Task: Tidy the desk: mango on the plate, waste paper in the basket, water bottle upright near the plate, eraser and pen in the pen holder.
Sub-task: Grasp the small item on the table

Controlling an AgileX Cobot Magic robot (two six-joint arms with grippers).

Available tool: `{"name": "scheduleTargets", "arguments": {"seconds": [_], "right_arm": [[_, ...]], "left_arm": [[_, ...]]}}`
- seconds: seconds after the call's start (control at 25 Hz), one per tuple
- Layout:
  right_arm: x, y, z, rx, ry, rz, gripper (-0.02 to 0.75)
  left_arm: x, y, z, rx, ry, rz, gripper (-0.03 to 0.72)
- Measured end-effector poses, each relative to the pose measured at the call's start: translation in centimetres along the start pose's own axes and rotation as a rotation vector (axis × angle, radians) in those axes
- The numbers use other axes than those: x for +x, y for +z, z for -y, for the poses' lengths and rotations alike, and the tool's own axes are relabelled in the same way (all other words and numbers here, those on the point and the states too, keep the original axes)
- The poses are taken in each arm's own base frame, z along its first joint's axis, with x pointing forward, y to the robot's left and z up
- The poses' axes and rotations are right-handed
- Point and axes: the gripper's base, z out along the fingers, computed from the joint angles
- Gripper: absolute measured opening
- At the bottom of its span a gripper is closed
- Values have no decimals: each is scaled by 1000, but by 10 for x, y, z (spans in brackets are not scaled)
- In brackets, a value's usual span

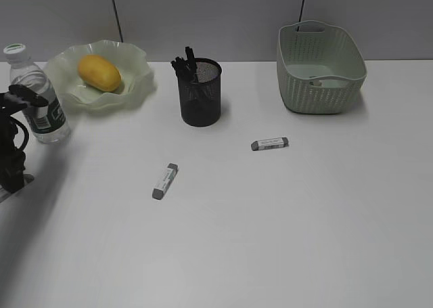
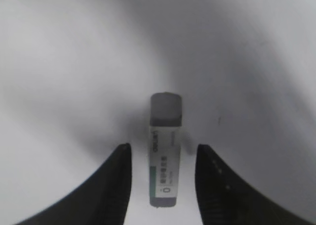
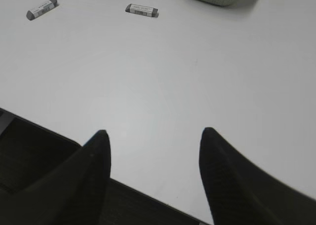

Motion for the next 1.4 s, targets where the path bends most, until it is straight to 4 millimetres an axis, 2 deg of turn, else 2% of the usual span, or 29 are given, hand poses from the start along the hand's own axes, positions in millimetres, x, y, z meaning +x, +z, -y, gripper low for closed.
{"name": "scheduleTargets", "arguments": {"seconds": [0.2,0.72,1.0,1.08,1.2,1.4], "right_arm": [[0,0,0,0,0,0,457],[0,0,0,0,0,0,457],[0,0,0,0,0,0,457],[0,0,0,0,0,0,457],[0,0,0,0,0,0,457],[0,0,0,0,0,0,457]], "left_arm": [[-1,0,1,15,-14,12,302],[-4,0,0,5,-20,38,298],[-4,11,1,25,-21,15,297],[-5,12,0,22,-22,22,278],[-5,12,0,23,-24,22,211],[-5,12,1,30,-30,23,187]]}}
